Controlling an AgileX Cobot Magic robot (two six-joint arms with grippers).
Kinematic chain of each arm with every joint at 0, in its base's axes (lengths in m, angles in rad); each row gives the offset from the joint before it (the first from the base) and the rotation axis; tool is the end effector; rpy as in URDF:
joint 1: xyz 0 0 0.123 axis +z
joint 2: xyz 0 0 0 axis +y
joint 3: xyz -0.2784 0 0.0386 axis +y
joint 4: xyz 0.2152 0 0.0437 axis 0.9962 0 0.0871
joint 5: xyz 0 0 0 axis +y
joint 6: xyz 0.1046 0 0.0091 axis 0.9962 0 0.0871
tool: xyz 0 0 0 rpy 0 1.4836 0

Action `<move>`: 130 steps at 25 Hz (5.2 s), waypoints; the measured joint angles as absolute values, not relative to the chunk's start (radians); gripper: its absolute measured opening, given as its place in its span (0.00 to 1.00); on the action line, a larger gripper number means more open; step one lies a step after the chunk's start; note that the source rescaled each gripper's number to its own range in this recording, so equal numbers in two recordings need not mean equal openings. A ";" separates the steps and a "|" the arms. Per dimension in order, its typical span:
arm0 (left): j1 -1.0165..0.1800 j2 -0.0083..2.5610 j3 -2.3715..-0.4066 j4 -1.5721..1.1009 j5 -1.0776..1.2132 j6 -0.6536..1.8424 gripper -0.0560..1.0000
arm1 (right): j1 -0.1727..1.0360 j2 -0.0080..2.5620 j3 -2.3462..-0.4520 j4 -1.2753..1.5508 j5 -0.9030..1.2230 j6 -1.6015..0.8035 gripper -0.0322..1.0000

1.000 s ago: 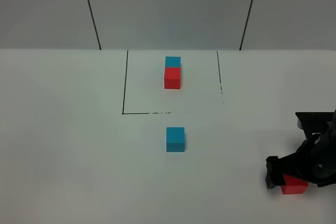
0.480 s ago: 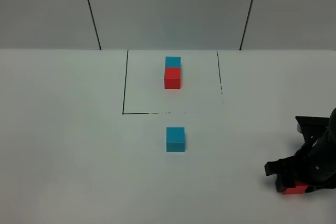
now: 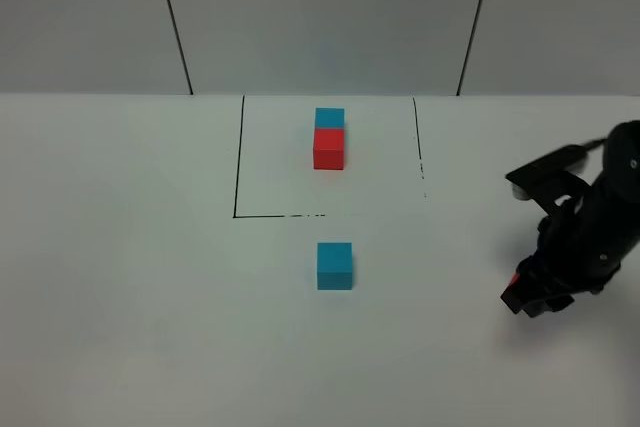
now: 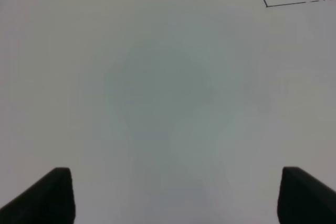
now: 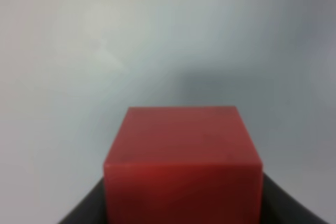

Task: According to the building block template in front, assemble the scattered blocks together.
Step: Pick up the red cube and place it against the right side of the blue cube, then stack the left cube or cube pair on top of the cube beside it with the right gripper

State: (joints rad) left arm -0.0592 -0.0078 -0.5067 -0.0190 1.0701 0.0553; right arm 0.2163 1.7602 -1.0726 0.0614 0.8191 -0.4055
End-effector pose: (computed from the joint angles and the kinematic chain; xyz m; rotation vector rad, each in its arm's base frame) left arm -0.0193 -0.0006 0.2559 0.1178 2.0357 -0.0252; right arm 0.2922 0.0690 0.1827 -0.8585 2.8600 0.0500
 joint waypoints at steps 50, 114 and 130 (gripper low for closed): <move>-0.059 -0.008 -0.507 -0.019 1.070 0.055 0.70 | 0.550 2.302 -1.735 -0.078 1.031 -0.890 0.03; -0.059 -0.008 -0.507 -0.019 1.070 0.055 0.70 | 0.457 1.847 -1.675 -0.049 1.003 -0.238 1.00; -0.059 -0.008 -0.507 -0.019 1.070 0.055 0.70 | 0.361 1.149 -0.834 -0.398 0.479 0.549 1.00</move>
State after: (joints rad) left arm -0.0592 -0.0078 -0.5067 -0.0190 1.0701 0.0553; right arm 0.3609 1.1489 -0.8344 -0.3978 0.4790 0.5487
